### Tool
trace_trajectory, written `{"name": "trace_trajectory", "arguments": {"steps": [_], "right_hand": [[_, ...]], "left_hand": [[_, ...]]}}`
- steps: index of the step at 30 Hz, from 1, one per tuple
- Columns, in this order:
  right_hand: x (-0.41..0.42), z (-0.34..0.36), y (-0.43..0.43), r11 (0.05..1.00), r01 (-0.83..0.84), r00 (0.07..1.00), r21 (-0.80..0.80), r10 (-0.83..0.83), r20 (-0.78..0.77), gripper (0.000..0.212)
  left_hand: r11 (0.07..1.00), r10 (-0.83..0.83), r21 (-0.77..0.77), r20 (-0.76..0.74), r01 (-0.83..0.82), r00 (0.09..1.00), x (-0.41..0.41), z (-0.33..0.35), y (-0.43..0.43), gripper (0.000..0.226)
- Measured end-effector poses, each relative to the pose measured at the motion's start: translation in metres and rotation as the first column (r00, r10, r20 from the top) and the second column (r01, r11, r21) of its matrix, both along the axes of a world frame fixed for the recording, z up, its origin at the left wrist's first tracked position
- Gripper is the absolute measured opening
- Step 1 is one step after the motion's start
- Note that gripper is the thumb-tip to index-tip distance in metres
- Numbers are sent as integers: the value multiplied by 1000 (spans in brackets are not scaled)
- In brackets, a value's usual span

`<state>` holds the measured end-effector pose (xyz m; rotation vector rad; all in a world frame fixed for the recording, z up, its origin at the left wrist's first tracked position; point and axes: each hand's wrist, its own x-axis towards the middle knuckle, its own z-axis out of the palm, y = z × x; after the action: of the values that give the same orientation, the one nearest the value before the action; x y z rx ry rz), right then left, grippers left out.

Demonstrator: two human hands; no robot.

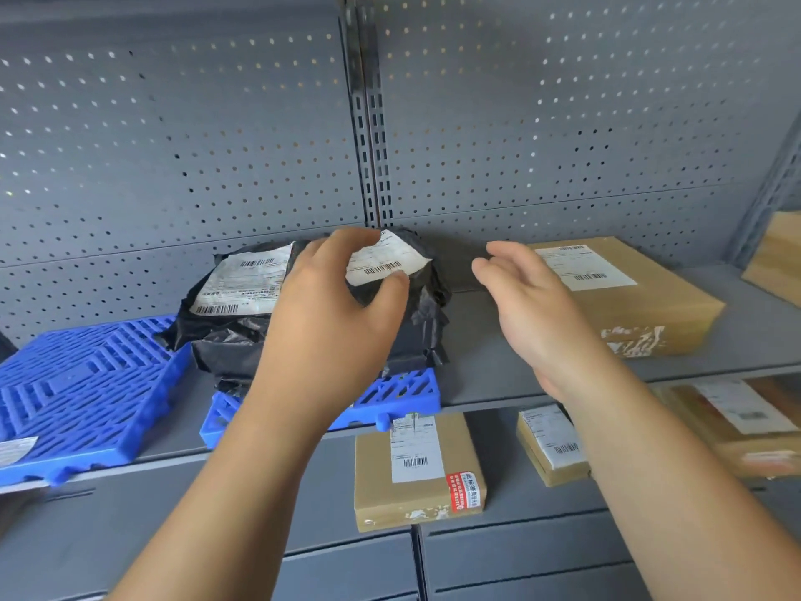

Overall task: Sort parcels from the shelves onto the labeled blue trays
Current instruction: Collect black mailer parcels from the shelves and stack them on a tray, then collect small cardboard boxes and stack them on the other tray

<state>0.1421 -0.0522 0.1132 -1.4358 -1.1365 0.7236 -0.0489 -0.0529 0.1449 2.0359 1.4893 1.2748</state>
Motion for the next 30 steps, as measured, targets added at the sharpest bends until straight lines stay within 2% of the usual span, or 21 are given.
{"name": "trace_trajectory", "arguments": {"steps": [7, 16, 22, 30], "right_hand": [[1, -5, -60, 984, 173, 982, -42, -169, 78, 45], [12, -41, -135, 911, 361, 931, -201, -339, 135, 44], [35, -51, -165, 880, 423, 906, -217, -412, 96, 47], [101, -50, -207, 862, 461, 886, -210, -460, 56, 48]], "left_hand": [[976, -213, -33, 23, 214, 977, 5, -18, -20, 42], [904, -412, -137, -38, 404, 910, 34, -67, -54, 41], [845, -515, -209, -72, 492, 854, 65, -79, -74, 42], [810, -578, -197, -114, 552, 808, 144, -78, -101, 42]]}}
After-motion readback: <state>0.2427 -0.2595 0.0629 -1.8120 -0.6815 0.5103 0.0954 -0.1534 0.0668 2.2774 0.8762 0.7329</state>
